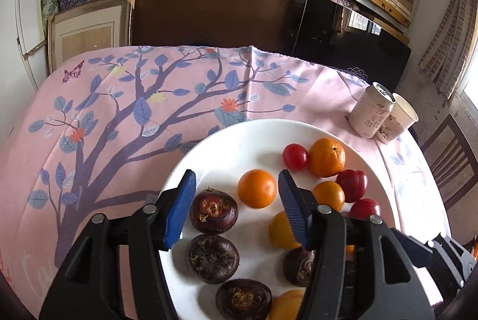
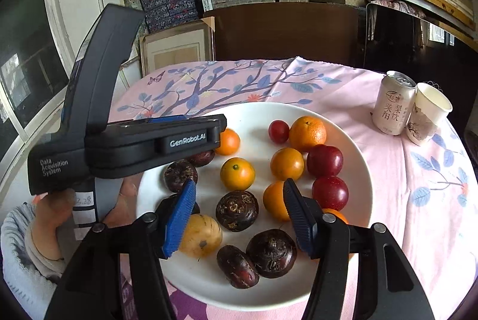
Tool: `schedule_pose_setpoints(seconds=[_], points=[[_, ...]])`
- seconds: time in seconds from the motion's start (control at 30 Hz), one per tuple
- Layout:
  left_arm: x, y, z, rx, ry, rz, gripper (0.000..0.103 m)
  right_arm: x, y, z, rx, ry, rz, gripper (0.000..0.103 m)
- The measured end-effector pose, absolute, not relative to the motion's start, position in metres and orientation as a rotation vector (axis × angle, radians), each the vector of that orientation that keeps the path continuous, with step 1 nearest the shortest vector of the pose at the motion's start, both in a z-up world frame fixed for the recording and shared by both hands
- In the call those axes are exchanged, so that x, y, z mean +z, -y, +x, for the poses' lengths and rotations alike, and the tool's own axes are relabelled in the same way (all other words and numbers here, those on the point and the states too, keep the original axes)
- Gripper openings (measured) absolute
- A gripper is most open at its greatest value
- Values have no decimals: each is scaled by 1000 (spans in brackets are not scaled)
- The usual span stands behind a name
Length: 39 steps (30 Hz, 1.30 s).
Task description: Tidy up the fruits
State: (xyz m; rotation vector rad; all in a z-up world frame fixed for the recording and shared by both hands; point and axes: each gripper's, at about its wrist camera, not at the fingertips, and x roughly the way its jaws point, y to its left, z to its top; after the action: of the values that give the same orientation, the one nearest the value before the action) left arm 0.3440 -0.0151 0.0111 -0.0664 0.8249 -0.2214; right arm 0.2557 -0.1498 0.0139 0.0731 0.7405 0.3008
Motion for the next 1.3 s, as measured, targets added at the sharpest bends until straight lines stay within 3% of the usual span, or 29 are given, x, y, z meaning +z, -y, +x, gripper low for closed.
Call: schedule_pose_setpoints(seconds=[0.13, 0.47, 0.7, 0.93, 1.3], points=[[23, 10, 311, -225, -789, -63, 69, 29, 164, 236, 294, -725, 128, 66], [28, -3, 189, -89, -667, -6, 71, 8, 212, 156, 263, -703, 295, 68], [10, 1, 114, 26, -603, 93, 88, -25, 213, 112, 171, -734, 274, 68], [10, 5, 85, 34, -554, 110, 98, -20, 214, 95, 126, -655, 239, 91], [11, 8, 87, -17, -580, 106, 98, -16, 205, 93, 123, -668, 187, 99]])
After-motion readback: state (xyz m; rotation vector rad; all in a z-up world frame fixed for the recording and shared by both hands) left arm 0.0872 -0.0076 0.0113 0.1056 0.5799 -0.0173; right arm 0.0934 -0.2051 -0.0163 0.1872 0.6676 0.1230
